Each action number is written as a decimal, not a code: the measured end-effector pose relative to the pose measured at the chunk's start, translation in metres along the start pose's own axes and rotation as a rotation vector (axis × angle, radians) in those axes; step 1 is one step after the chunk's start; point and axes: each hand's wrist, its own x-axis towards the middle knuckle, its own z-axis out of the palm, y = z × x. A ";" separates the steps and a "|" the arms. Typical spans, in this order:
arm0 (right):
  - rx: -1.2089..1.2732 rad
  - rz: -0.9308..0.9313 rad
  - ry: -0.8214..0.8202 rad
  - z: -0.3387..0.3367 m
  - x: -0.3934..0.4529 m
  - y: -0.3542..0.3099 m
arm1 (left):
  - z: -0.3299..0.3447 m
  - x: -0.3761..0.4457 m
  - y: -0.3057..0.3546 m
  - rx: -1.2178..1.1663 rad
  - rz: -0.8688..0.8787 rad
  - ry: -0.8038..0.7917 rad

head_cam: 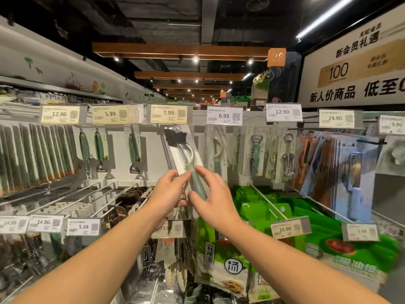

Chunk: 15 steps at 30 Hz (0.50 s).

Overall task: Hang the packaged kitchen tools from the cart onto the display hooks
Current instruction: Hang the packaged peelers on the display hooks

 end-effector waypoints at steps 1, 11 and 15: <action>-0.010 -0.018 0.018 -0.002 -0.002 0.001 | -0.003 0.000 0.001 -0.010 -0.005 -0.014; 0.019 -0.030 0.258 -0.025 -0.017 0.016 | -0.063 -0.001 -0.003 0.826 0.198 0.159; 0.060 0.007 0.290 -0.031 -0.019 0.016 | -0.070 0.001 -0.005 0.869 0.186 0.179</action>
